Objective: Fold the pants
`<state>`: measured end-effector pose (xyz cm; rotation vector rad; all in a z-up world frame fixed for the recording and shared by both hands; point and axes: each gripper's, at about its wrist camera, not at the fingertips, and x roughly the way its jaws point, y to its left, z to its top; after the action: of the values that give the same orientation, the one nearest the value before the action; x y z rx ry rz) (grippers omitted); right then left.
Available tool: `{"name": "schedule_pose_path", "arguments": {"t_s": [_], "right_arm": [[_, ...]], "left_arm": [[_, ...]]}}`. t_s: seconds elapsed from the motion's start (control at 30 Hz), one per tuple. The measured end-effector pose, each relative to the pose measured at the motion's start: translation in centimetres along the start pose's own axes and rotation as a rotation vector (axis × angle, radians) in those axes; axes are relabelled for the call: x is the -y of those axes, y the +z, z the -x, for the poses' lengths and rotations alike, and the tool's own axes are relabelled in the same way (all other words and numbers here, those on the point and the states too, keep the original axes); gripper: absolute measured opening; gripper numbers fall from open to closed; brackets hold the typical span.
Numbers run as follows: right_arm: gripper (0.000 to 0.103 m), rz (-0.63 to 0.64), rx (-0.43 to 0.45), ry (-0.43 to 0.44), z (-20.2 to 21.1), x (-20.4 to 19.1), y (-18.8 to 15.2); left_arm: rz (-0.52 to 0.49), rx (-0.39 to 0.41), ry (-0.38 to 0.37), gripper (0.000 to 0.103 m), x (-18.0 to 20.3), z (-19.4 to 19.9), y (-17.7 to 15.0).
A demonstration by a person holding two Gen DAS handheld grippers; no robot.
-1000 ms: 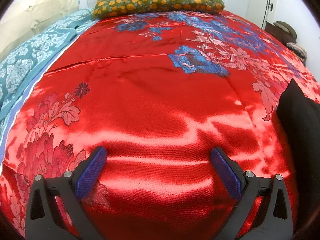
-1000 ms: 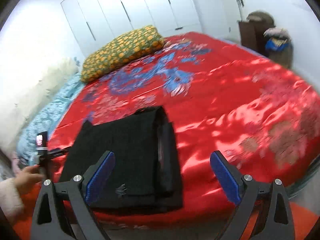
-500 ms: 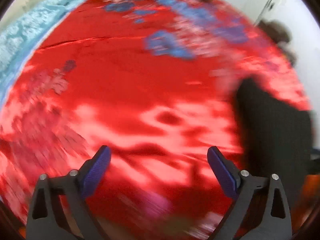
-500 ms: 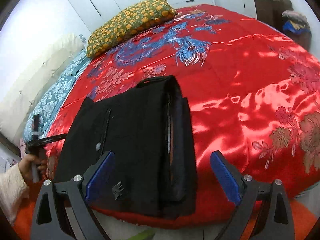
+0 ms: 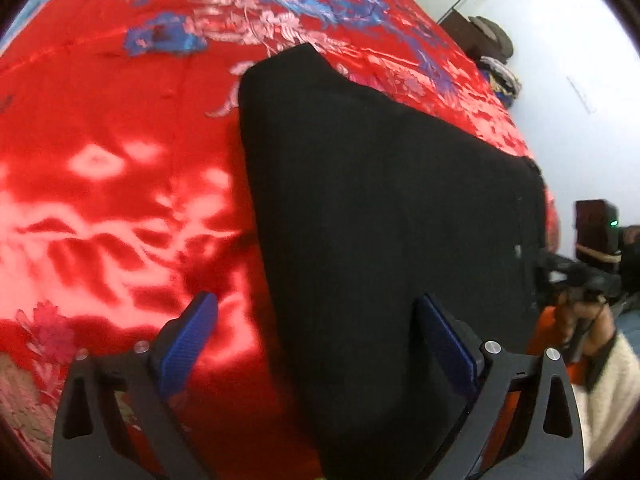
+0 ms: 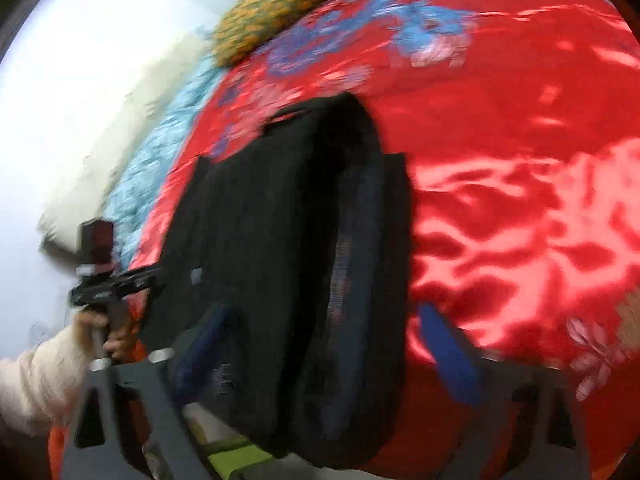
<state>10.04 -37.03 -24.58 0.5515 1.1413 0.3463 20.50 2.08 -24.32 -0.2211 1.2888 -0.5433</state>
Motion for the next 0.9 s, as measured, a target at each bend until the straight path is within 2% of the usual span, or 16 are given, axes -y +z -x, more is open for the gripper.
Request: {"name": "schedule_pose_path", "arguments": {"t_s": [0.03, 0.07, 0.1, 0.17, 0.23, 0.37, 0.43, 0.53, 0.67, 0.73, 0.9], "right_arm": [[0.069, 0.009, -0.016, -0.016, -0.4, -0.1, 0.1], [0.061, 0.019, -0.024, -0.024, -0.6, -0.3, 0.2], [0.057, 0.023, -0.022, -0.019, -0.6, -0.5, 0.3], [0.046, 0.028, -0.015, -0.019, -0.4, -1.0, 0.3], [0.041, 0.047, -0.001, -0.030, -0.2, -1.7, 0.4], [0.035, 0.095, 0.039, -0.019, 0.8, -4.6, 1.0], [0.034, 0.121, 0.061, 0.010, 1.3, -6.3, 1.9], [0.034, 0.179, 0.078, 0.044, 0.5, -9.8, 4.8], [0.033, 0.224, 0.101, 0.063, -2.6, -12.3, 11.5], [0.033, 0.220, 0.123, 0.081, -4.4, -12.5, 15.2], [0.032, 0.224, 0.158, 0.071, -9.4, -12.1, 24.2]], "left_arm": [[0.007, -0.009, -0.024, 0.081, 0.1, -0.1, 0.0], [0.010, -0.018, -0.061, 0.057, 0.3, -0.2, 0.1], [0.009, -0.017, -0.041, 0.053, 0.7, -0.2, 0.1], [-0.004, 0.010, -0.024, 0.033, 1.1, 0.5, 0.1], [0.011, 0.038, -0.038, 0.026, 1.5, 1.5, -0.2], [0.024, 0.087, -0.051, 0.021, 1.8, 4.2, 0.1], [0.016, 0.124, -0.075, 0.021, 1.8, 6.3, 1.4], [-0.008, 0.163, -0.057, 0.021, 1.7, 8.1, 3.9], [-0.005, 0.236, -0.003, 0.021, -1.1, 9.7, 9.5], [-0.003, 0.276, 0.034, 0.021, -2.9, 10.0, 13.6], [-0.007, 0.331, 0.142, 0.022, -6.1, 8.2, 21.1]]}}
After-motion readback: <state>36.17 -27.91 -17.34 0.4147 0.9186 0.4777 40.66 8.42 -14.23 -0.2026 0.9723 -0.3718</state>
